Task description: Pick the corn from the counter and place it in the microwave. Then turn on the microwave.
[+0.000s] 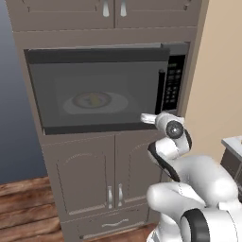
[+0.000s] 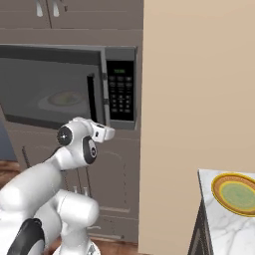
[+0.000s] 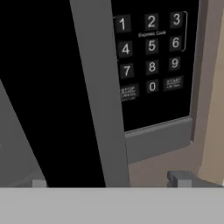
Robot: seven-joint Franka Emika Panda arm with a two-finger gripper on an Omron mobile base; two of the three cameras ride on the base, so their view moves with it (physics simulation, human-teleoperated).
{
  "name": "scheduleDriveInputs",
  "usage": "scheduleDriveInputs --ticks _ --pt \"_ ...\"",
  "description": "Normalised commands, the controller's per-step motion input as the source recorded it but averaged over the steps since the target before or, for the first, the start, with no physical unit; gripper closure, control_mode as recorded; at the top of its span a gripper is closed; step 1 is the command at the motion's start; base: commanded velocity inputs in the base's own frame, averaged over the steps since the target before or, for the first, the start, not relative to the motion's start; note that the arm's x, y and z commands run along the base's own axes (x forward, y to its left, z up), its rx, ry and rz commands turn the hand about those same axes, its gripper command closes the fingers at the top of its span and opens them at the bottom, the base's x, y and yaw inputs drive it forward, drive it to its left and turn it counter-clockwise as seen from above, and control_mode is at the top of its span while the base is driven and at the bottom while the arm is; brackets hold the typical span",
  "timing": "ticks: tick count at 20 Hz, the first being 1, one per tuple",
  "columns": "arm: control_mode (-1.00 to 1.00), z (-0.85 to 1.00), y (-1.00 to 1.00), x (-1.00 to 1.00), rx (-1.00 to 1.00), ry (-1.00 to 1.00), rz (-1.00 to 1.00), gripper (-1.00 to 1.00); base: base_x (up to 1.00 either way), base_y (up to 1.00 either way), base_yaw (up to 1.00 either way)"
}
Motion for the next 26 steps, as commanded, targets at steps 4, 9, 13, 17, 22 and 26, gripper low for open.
scheduleDriveInputs --ticks 4,9,13,17,22,26 --pt "-1.00 0.00 -0.03 0.41 0.00 0.00 0.09 -1.00 0.00 0.00 0.00" --pt "-1.00 0.00 0.00 0.36 0.00 0.00 0.08 -1.00 0.00 0.00 0.00" --pt "-1.00 0.00 -0.01 0.33 0.00 0.00 0.07 -1.00 0.00 0.00 0.00" --pt "-1.00 0.00 -0.06 0.30 0.00 0.00 0.08 -1.00 0.00 0.00 0.00" --pt "-1.00 0.00 -0.10 0.27 0.00 0.00 0.08 -1.00 0.00 0.00 0.00" --pt "-1.00 0.00 -0.14 0.23 0.00 0.00 0.08 -1.00 0.00 0.00 0.00"
